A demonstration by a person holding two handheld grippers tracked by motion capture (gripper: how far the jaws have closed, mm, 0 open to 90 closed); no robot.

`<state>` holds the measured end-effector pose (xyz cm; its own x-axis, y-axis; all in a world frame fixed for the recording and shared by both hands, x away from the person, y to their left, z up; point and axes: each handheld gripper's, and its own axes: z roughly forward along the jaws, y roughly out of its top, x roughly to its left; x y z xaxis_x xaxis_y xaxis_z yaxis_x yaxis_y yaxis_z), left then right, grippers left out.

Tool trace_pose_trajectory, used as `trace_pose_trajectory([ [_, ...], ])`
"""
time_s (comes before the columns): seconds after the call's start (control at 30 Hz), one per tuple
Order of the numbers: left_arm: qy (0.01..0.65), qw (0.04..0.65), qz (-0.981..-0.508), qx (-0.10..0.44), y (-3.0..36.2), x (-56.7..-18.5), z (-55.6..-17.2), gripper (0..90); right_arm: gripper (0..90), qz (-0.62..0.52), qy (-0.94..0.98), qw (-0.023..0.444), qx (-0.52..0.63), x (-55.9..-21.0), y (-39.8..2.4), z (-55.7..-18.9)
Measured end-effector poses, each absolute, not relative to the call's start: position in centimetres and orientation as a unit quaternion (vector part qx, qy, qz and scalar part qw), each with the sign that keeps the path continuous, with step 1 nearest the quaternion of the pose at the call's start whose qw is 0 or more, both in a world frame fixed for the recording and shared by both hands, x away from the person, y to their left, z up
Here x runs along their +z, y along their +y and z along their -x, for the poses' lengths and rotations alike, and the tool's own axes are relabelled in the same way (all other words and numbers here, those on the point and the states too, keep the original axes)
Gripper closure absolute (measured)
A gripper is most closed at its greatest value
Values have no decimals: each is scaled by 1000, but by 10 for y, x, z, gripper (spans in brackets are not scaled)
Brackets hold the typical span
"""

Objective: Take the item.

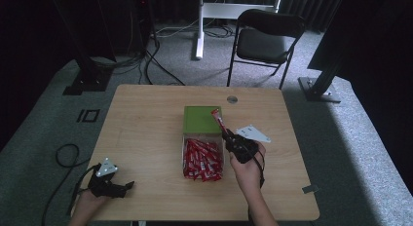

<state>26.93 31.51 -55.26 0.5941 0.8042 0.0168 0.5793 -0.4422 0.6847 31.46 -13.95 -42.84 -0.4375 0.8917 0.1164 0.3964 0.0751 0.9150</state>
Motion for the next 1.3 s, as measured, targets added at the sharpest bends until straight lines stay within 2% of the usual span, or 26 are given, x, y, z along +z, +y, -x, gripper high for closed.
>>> trace_pose_trajectory([
  [0.47,416,325,-831,173,315,-553,-269,8,823,-513,659,279,474,-451,-158,-328],
  [1.3,416,325,-831,173,315,-553,-269,8,823,-580,651,228,433,-516,-165,-349],
])
